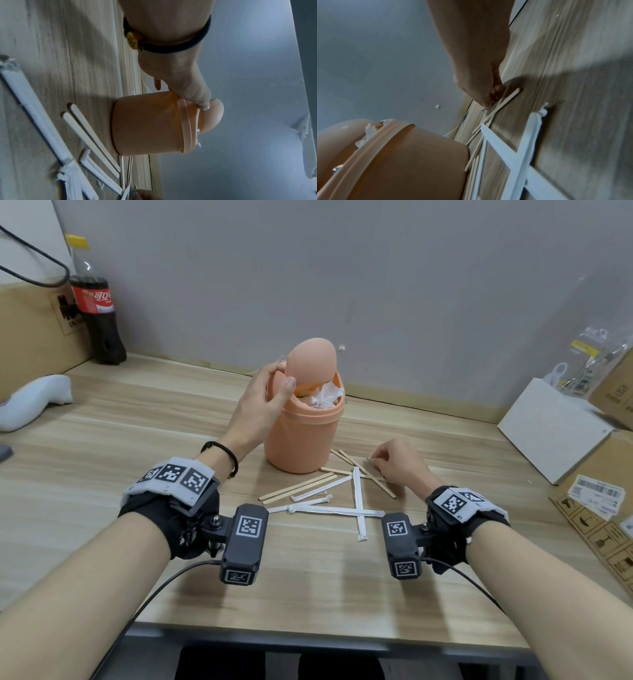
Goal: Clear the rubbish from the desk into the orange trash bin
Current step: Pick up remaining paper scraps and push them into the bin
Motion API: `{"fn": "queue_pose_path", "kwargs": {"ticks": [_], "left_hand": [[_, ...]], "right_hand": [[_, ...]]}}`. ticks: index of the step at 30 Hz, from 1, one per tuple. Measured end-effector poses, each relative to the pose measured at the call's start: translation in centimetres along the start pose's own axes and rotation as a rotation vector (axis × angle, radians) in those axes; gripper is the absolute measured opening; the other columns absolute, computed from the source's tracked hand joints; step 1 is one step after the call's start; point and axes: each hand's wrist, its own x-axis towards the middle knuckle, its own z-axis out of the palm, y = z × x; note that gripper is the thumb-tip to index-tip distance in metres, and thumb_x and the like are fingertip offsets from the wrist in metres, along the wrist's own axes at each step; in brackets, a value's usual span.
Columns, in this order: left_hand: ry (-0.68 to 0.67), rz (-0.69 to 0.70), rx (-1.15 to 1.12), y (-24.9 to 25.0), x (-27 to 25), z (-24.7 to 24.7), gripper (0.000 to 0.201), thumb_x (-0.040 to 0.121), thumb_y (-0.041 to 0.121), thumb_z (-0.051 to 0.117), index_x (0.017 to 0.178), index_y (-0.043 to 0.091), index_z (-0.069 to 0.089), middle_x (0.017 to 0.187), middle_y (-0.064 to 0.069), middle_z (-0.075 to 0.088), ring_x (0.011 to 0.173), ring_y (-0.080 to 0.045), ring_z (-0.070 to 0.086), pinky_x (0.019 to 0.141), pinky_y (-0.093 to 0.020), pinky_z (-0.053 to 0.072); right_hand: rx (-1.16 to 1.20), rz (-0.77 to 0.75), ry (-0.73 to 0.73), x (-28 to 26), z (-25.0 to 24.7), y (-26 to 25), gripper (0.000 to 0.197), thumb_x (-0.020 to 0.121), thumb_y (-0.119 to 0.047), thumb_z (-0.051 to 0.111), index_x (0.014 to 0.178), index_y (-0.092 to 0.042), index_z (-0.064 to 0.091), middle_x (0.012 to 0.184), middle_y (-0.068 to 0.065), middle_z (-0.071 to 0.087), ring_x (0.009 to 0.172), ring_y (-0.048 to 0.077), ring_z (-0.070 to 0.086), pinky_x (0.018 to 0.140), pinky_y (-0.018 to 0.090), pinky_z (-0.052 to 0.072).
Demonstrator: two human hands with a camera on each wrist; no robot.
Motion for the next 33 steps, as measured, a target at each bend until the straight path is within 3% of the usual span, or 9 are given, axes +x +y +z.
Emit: {"fn": "queue_pose_path", "kwargs": {"ticks": [2,4,6,8,14,19,24,28,33], "left_hand": [[0.003,0.002,-0.006,0.0,0.0,0.0,0.037,0.097,0.053,0.050,0.129,0.035,0.050,0.138,0.004,0.055,0.128,-0.011,0.050,0.101,-0.026,0.039],[0.003,0.003,-0.006,-0.1,0.0,0.0,0.039,0.095,0.056,0.050,0.128,0.036,0.050,0.137,0.004,0.056,0.127,-0.011,0.051,0.101,-0.027,0.040],[0.000,0.000,-0.005,-0.1,0.1,0.0,0.043,0.094,0.058,0.049,0.130,0.035,0.050,0.136,0.005,0.056,0.126,-0.011,0.051,0.101,-0.028,0.040],[0.001,-0.001,-0.004,-0.1,0.0,0.0,0.045,0.095,0.057,0.049,0.133,0.033,0.049,0.136,0.005,0.056,0.125,-0.011,0.051,0.099,-0.027,0.040],[0.007,0.003,-0.004,-0.1,-0.1,0.1,0.043,0.096,0.054,0.049,0.133,0.032,0.049,0.134,0.004,0.056,0.124,-0.011,0.052,0.098,-0.025,0.040],[0.002,0.006,-0.004,0.0,-0.1,0.1,0.036,0.096,0.053,0.050,0.128,0.037,0.049,0.133,0.005,0.056,0.124,-0.010,0.052,0.096,-0.024,0.039],[0.006,0.012,-0.009,0.0,-0.1,0.1,0.034,0.096,0.052,0.051,0.127,0.038,0.049,0.134,0.005,0.056,0.125,-0.011,0.052,0.101,-0.026,0.041],[0.001,0.010,-0.018,0.0,-0.1,0.1,0.032,0.097,0.051,0.051,0.127,0.038,0.049,0.135,0.005,0.056,0.126,-0.011,0.051,0.103,-0.028,0.040],[0.002,0.003,-0.018,0.1,-0.1,0.1,0.032,0.093,0.056,0.050,0.122,0.043,0.049,0.134,0.005,0.056,0.126,-0.011,0.051,0.104,-0.030,0.040]], "right_hand": [[0.000,0.010,-0.008,-0.2,-0.2,0.2,0.021,0.093,-0.020,0.061,0.093,-0.002,0.073,0.092,0.012,0.070,0.087,0.026,0.061,0.070,0.028,0.045],[0.017,0.015,0.004,-0.2,-0.4,0.4,0.022,0.093,-0.019,0.060,0.090,-0.001,0.072,0.089,0.012,0.070,0.085,0.026,0.061,0.067,0.027,0.044],[0.122,0.029,0.069,-0.2,-0.7,0.5,0.021,0.094,-0.020,0.059,0.082,-0.007,0.070,0.079,0.006,0.067,0.078,0.022,0.059,0.064,0.027,0.043],[0.299,0.010,0.180,0.1,-1.6,-0.1,0.019,0.094,-0.027,0.059,0.082,-0.015,0.069,0.072,-0.002,0.065,0.075,0.019,0.060,0.071,0.031,0.047],[0.651,-0.286,0.476,-0.1,-5.5,-6.3,0.013,0.091,-0.026,0.062,0.087,-0.017,0.071,0.072,-0.007,0.067,0.071,0.012,0.062,0.073,0.034,0.055],[0.510,-0.483,0.338,-0.9,-5.9,-10.1,0.011,0.090,-0.024,0.067,0.089,-0.015,0.073,0.076,-0.011,0.067,0.067,-0.004,0.059,0.068,0.013,0.047],[0.271,-0.488,0.183,-1.2,-5.6,-10.6,0.019,0.087,-0.021,0.069,0.104,-0.013,0.074,0.090,-0.003,0.071,0.076,0.001,0.060,0.066,0.000,0.041],[0.270,-0.494,0.176,-1.3,-6.2,-10.4,0.023,0.092,-0.014,0.060,0.111,-0.016,0.072,0.095,-0.007,0.070,0.084,0.002,0.060,0.068,-0.002,0.039],[0.329,-0.492,0.236,-1.0,-6.7,-9.2,0.037,0.092,-0.001,0.042,0.106,-0.019,0.071,0.097,-0.008,0.065,0.087,-0.003,0.057,0.077,0.007,0.040]]}}
